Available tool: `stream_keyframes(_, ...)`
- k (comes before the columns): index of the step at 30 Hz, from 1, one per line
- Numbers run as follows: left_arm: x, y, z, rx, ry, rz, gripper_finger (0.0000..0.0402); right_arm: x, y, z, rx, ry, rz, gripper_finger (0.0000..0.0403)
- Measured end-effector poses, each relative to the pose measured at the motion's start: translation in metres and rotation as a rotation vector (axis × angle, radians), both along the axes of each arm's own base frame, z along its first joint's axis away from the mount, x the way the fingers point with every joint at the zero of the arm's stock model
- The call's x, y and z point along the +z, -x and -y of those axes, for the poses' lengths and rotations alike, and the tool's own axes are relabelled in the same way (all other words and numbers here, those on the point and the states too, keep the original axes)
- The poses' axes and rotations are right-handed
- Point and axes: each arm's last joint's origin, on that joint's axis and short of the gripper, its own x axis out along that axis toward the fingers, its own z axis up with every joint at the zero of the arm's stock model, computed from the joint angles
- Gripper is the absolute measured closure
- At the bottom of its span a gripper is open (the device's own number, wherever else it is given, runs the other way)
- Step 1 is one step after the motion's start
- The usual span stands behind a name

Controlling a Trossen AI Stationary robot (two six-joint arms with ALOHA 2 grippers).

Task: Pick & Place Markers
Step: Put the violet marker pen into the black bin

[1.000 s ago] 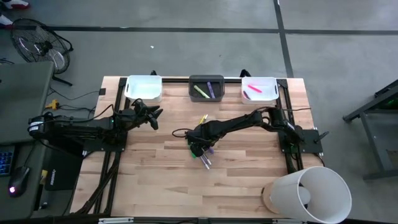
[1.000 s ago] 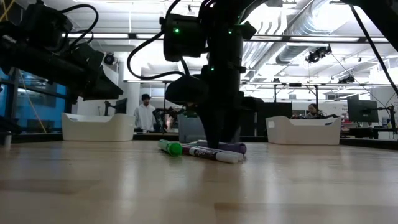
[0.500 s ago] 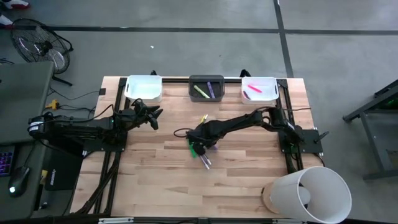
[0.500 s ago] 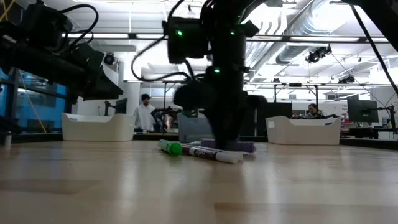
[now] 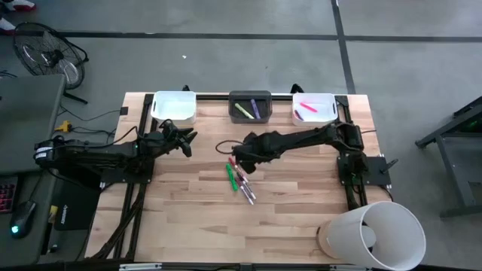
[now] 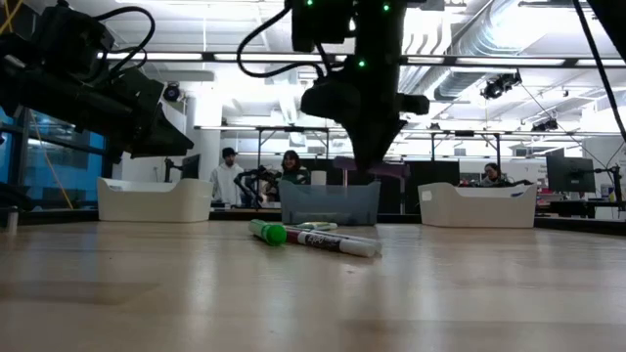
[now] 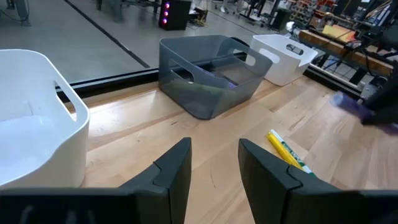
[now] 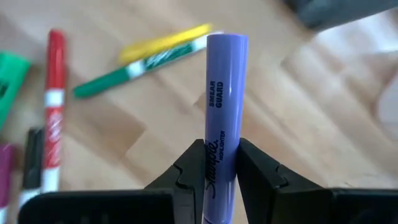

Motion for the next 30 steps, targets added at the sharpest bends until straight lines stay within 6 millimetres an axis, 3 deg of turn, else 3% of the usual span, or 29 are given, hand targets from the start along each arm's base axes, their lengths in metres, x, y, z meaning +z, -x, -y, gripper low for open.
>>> stream_keyframes(6,0.000,0.000,0.000,0.000,0.000,0.000,0.0271,0.024,0.008,0.017,-0.016,0.091,0.044,0.0333)
stream_keyframes(15,0.000,0.000,0.000,0.000,0.000,0.000,0.0271,0.034,-0.001,0.062,-0.038,0.163,0.173,0.0335)
stream_keyframes(24,0.000,0.000,0.000,0.000,0.000,0.000,0.0271,0.049,-0.017,0.129,-0.034,0.236,0.447,0.0333)
stream_keyframes(30,0.000,0.000,0.000,0.000,0.000,0.000,0.0271,0.051,-0.010,0.182,-0.082,0.208,0.577,0.0332)
